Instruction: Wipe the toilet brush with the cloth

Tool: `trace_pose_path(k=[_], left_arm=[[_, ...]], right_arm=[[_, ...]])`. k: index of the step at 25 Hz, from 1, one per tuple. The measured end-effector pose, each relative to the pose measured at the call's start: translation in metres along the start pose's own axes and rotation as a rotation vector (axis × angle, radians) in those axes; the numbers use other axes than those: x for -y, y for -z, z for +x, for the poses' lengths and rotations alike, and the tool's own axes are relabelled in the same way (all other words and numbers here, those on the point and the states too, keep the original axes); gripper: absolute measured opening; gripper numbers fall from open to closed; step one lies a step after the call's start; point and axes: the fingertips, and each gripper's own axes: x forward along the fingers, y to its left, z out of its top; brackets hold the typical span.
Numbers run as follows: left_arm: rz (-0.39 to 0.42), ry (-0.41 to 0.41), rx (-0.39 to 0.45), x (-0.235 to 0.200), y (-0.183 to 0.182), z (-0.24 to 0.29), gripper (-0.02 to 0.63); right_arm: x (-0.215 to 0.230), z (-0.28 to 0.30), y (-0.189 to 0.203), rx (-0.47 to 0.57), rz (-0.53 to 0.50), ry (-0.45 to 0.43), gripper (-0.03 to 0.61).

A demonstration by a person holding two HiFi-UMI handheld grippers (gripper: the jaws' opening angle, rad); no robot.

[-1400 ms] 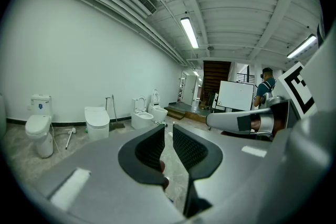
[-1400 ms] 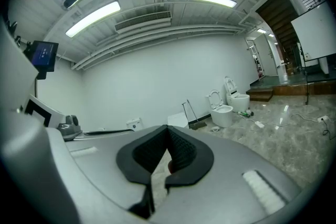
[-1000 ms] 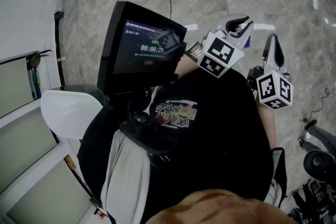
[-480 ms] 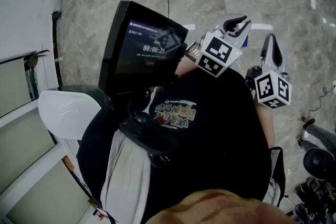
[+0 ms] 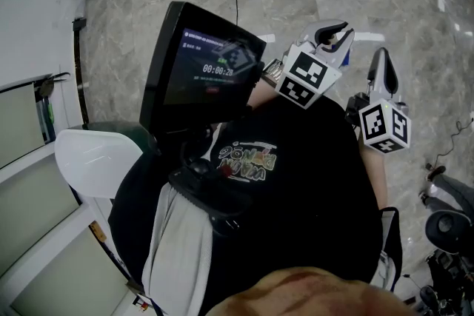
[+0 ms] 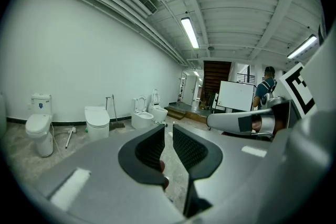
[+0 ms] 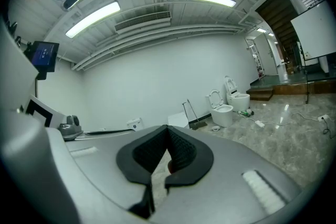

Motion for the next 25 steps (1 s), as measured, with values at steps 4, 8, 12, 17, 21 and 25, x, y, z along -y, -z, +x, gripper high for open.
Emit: trace_pose_path(k=[4, 8, 12, 17, 21, 25], left_arm=[[0.003, 0.0, 0.0, 0.0001, 0.0001, -0.0003, 0.049], [0.002, -0.002, -0.001, -0.0004, 0.0004, -0.0005, 0.05], [0.002, -0.003, -0.002, -0.0009, 0.0004, -0.0007, 0.05], [-0.001, -0.003, -0.002, -0.0013, 0.0006, 0.0, 0.049], [0.0, -0.001, -0.002, -0.0007, 0.0007, 0.0011, 0.049], [0.004, 0.003, -0.004, 0.0008, 0.0015, 0.0019, 0.049]], right_arm=[[0.0, 0.0, 0.0002, 0.002, 0.003, 0.001, 0.002], [-0.0011, 0.0002, -0.0001, 0.003, 0.001, -0.004, 0.002], [-0.0021, 0.0009, 0.0001, 0.001, -0.002, -0.008, 0.002], [-0.0027, 0.0017, -0.0002, -0.002, -0.012, -0.012, 0.001], [-0.0027, 0.002, -0.0003, -0.002, -0.015, -0.015, 0.002], [-0.0013, 0.0015, 0.0005, -0.001, -0.013, -0.014, 0.002]])
